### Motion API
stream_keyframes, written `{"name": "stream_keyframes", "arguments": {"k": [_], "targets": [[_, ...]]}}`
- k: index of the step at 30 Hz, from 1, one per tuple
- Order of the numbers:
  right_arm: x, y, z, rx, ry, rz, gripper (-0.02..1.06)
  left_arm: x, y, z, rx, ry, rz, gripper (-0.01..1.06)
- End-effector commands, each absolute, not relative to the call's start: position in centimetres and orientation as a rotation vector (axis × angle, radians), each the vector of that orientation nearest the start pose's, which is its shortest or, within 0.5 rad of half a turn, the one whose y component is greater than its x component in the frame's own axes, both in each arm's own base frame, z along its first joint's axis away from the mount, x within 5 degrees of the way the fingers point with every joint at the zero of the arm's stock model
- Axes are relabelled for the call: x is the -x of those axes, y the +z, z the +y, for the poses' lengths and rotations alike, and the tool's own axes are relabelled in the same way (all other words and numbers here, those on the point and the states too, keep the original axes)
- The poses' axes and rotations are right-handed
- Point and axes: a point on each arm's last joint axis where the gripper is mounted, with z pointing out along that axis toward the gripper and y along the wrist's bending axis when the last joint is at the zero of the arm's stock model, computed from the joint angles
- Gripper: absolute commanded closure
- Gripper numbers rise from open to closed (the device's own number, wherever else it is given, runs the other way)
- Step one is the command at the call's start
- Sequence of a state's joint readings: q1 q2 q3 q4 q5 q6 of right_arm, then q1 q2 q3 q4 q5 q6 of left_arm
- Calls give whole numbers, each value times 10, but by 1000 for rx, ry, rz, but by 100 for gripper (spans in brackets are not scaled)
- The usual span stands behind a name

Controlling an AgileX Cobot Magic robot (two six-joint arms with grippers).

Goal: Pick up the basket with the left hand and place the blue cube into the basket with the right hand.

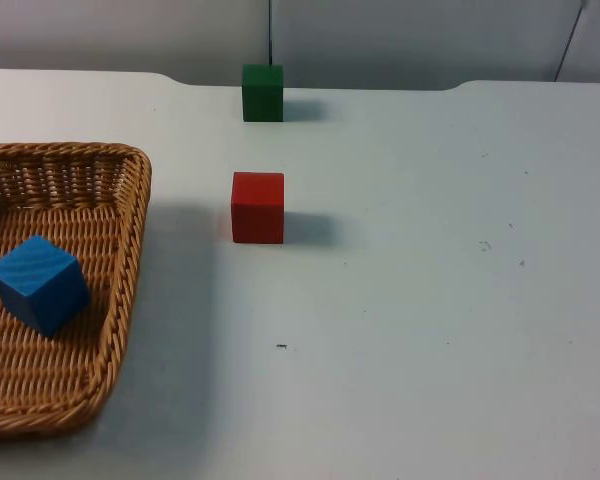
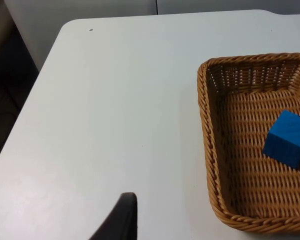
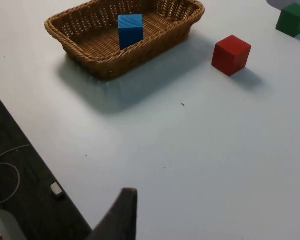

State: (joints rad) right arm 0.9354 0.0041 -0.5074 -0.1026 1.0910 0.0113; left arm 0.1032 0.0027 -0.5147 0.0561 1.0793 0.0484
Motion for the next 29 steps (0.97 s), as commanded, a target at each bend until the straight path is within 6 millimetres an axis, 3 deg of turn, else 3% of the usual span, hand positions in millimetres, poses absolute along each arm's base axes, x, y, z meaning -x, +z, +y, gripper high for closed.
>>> {"name": "stream_keyframes", "arguments": {"k": [1, 19, 29], "targets": [[-2, 278, -10, 900, 439, 1874, 0, 7, 279, 3, 55, 147, 2051, 0], [5, 278, -9, 169, -13, 2043, 0, 7, 279, 3, 55, 147, 2051, 0], [6, 278, -8, 14, -107, 2051, 0, 7, 279, 3, 55, 147, 2051, 0]]}}
